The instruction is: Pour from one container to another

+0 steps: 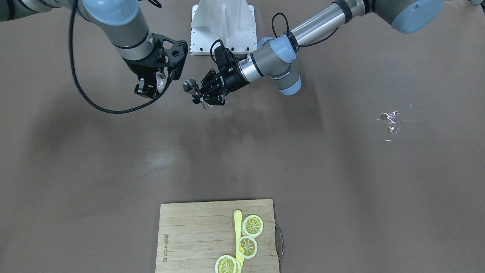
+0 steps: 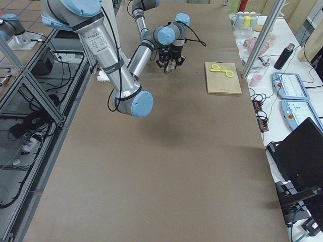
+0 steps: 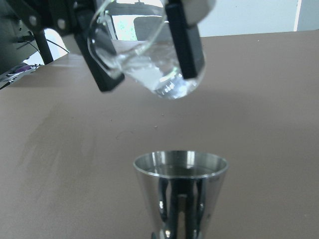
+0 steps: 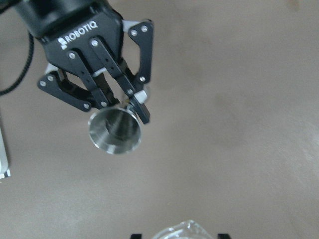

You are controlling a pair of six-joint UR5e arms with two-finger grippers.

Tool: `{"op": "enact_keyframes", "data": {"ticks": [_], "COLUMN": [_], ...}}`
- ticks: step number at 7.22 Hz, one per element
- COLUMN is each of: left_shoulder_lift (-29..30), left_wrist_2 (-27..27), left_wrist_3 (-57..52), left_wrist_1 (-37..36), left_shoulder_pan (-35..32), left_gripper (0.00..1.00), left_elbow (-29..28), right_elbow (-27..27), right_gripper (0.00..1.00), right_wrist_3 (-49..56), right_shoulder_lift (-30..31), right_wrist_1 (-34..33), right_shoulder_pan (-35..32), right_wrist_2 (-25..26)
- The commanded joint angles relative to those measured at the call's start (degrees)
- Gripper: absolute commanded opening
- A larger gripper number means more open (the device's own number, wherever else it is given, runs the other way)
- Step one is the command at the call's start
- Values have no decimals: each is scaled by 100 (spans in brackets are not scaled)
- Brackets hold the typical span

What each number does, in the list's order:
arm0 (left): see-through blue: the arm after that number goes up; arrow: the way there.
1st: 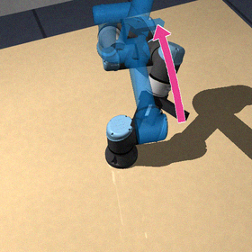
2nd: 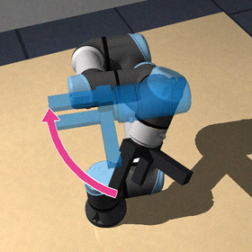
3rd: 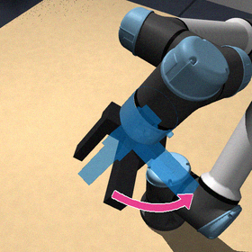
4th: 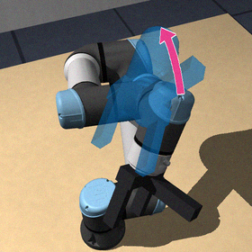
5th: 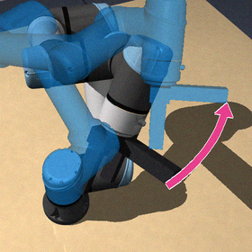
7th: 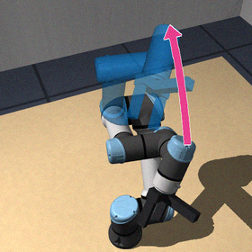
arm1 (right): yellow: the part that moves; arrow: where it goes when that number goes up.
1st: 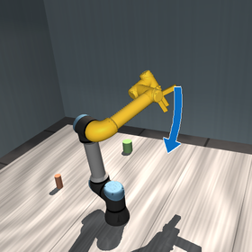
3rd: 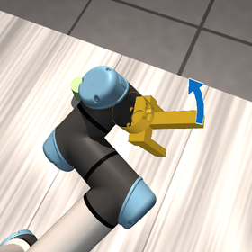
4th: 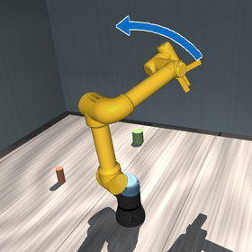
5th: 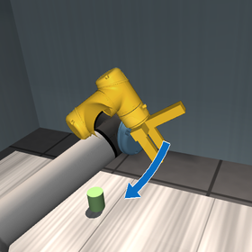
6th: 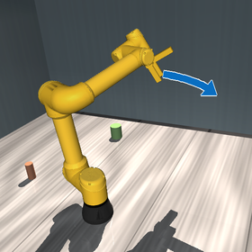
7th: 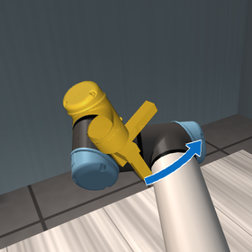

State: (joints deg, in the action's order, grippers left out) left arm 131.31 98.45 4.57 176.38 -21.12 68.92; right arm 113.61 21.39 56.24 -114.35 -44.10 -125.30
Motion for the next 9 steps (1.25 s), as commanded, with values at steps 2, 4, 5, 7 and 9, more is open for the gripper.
{"op": "enact_keyframes", "data": {"ticks": [2,4,5,7,9], "left_shoulder_lift": [-61,-201,-350,-815,-1596], "left_wrist_2": [-1,-18,-27,-115,-422], "left_wrist_3": [9,61,175,272,404], "left_wrist_1": [343,424,450,459,459], "left_shoulder_pan": [-41,-103,-138,-173,-164], "left_gripper": [0,0,0,0,0], "left_elbow": [51,304,488,1024,1743], "right_elbow": [459,399,346,-56,-277], "right_gripper": [0,0,0,0,0], "right_wrist_3": [-719,-1004,-1048,-1512,-1724], "right_shoulder_lift": [1105,1861,2160,2907,3523], "right_wrist_1": [1094,1983,2369,3974,4908], "right_shoulder_pan": [-783,-1160,-1371,-1636,-1978], "right_wrist_2": [5,14,14,-56,-196]}}
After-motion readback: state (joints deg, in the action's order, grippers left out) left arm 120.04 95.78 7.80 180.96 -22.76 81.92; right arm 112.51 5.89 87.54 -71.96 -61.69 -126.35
